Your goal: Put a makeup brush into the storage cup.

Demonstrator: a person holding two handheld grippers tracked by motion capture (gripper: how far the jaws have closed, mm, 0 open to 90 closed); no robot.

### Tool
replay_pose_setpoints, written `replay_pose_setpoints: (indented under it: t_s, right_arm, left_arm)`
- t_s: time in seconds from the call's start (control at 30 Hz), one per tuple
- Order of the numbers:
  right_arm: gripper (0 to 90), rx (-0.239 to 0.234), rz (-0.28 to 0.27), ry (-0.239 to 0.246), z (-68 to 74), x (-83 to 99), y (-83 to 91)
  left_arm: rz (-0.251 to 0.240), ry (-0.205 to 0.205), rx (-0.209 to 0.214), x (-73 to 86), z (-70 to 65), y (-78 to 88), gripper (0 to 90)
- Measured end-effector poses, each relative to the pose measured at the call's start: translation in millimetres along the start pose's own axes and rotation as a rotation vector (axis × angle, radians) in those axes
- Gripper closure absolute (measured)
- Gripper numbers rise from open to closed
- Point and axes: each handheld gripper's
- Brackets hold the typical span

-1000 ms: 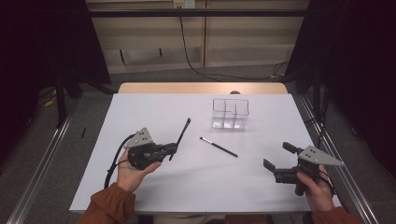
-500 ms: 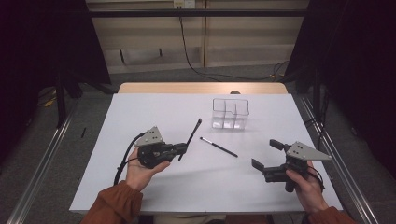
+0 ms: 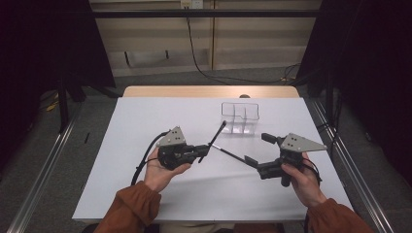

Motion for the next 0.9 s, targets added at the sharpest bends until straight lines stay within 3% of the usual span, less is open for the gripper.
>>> replay_pose_setpoints:
  t_s: [0.17, 0.47, 0.7, 0.9]
  right_arm:
    - [0.0, -0.031, 0.001, 0.01, 3.8, -6.0, -11.2]
    - [1.1, -0.095, -0.017, 0.029, 14.5, -15.9, -31.0]
    - [2.5, -0.147, -0.025, -0.005, 22.9, -22.0, -43.8]
    - [14.5, -0.159, 0.014, -0.013, 22.4, -21.7, -53.2]
  left_arm:
    - [-0.038, 0.02, 0.0, 4.4, -0.6, 0.1, 84.3]
    - [-0.025, 0.023, 0.006, 7.5, -3.0, -4.9, 84.3]
    - [-0.025, 0.019, 0.01, 6.8, -4.7, -7.8, 84.3]
    - [-0.023, 0.02, 0.01, 7.5, -4.2, -9.3, 84.3]
Point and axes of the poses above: each handheld gripper's, and its own axes: y roughly backward along the jaws, x roughly out of its underside, z roughly to its left, and after that the axes turned 7 degrees about x, right-handed
